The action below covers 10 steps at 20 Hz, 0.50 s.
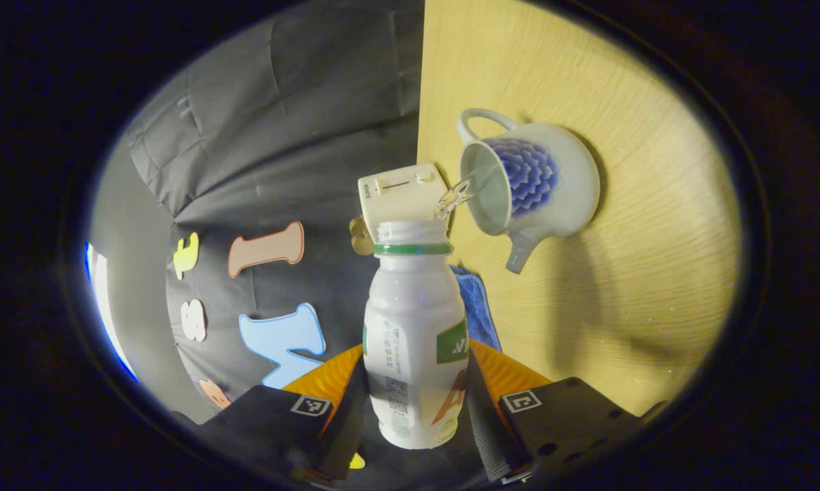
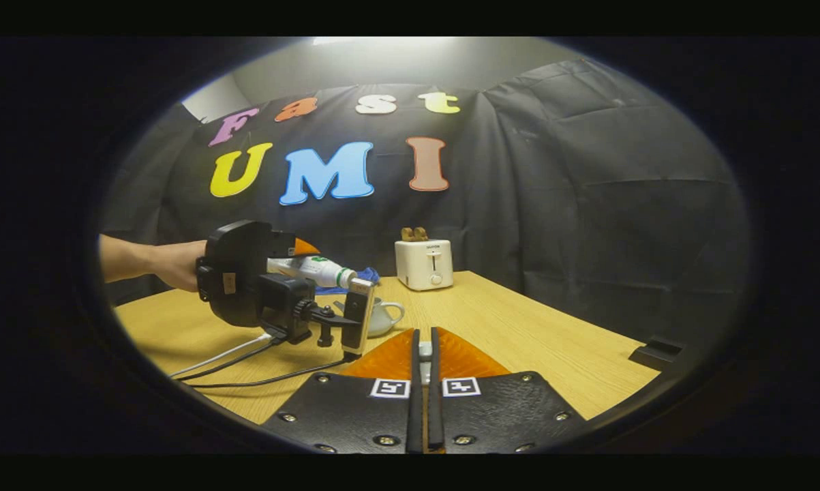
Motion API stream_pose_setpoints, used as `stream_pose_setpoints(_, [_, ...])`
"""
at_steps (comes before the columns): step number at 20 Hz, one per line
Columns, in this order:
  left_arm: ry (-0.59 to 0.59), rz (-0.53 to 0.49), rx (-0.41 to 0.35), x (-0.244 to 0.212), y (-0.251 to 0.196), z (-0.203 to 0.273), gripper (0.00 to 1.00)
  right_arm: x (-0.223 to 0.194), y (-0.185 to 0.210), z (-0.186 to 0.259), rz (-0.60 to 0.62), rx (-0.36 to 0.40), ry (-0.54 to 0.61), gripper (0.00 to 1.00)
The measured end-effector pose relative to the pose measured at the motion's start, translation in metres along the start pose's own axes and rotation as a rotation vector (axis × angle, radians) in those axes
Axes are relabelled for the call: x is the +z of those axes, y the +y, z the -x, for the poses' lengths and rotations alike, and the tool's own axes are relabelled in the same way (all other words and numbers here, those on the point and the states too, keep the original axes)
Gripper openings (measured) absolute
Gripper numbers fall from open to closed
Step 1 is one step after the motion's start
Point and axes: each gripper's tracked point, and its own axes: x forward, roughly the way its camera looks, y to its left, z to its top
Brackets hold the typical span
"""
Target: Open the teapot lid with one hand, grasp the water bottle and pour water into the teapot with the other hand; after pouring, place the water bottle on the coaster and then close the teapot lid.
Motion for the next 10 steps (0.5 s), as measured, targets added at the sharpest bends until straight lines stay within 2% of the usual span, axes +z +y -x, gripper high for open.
stream_pose_setpoints(1, [0.001,-0.008,0.002,0.0001,0.0003,-0.0003,0.83,0.0013,0.0013,-0.0002,0.000,0.003,-0.001,0.00])
stream_pose_setpoints(5, [0.000,-0.029,0.003,0.0008,0.0029,-0.0005,0.83,0.0018,0.0011,0.0002,0.001,0.004,-0.002,0.03])
stream_pose_setpoints(7, [-0.005,-0.047,0.003,0.0019,0.0036,-0.0004,0.75,0.0011,0.0000,0.0014,-0.001,0.000,-0.001,0.00])
stream_pose_setpoints(8, [-0.007,-0.059,0.004,0.0029,0.0050,-0.0002,0.70,-0.0001,-0.0003,0.0012,-0.002,-0.001,0.000,0.03])
stream_pose_setpoints(10, [-0.012,-0.075,0.005,0.0037,0.0056,-0.0002,0.70,0.0002,-0.0002,0.0018,-0.003,0.000,0.000,0.03])
